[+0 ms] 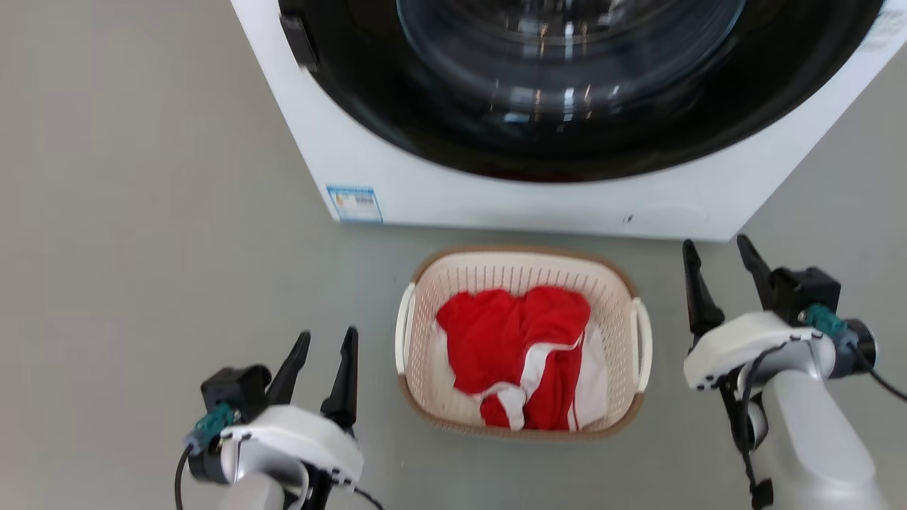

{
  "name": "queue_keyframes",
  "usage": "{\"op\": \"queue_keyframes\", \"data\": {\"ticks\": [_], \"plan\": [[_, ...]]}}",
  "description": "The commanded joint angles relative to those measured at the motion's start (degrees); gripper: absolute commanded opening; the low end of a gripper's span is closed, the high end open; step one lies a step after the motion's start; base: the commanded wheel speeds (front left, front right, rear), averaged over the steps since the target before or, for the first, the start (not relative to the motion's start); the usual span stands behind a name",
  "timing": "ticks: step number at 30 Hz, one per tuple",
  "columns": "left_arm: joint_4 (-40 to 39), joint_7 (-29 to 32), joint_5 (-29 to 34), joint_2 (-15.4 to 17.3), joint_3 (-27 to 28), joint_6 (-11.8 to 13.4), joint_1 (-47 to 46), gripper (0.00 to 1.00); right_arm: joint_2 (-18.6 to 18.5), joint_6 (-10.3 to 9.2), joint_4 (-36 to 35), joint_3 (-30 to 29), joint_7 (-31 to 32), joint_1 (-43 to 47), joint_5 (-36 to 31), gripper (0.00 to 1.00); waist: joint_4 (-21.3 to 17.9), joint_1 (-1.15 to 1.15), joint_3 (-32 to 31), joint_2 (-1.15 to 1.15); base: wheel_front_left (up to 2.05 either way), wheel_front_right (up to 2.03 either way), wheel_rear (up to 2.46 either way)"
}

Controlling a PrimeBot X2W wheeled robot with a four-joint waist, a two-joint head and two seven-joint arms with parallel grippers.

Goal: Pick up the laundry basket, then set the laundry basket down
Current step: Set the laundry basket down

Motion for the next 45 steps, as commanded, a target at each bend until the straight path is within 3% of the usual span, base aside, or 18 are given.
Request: {"op": "queue_keyframes", "data": {"ticks": [1,10,22,34,45], "plan": [[-0.95,-0.31,0.73,0.87,2.20,0.59,1.28,1.00,0.55,0.11,-2.33,1.92,-0.60,1.66,0.23,1.00,-1.37,0.00,-5.59,0.00,0.00,0.00,0.00],[-1.45,-0.31,2.34,0.87,4.48,1.07,6.86,1.00,0.55,0.11,-7.80,3.17,-0.60,8.89,1.55,1.00,-3.56,0.00,-12.19,0.00,0.00,0.00,0.00],[-2.69,-0.31,3.24,0.87,6.48,1.18,10.66,1.00,0.55,0.11,-14.30,1.75,-0.60,17.20,1.40,1.00,-6.17,0.00,-16.16,0.00,0.00,0.00,0.00],[-5.80,-0.31,2.93,0.87,10.61,1.56,14.95,1.00,0.55,0.11,-18.06,2.84,-0.60,23.08,2.60,1.00,-8.75,0.00,-18.40,0.00,0.00,0.00,0.00],[-7.94,-0.31,2.02,0.87,10.51,2.23,16.34,1.00,0.55,0.11,-19.13,2.62,-0.60,25.60,2.69,1.00,-9.01,0.00,-19.14,0.00,0.00,0.00,0.00]]}}
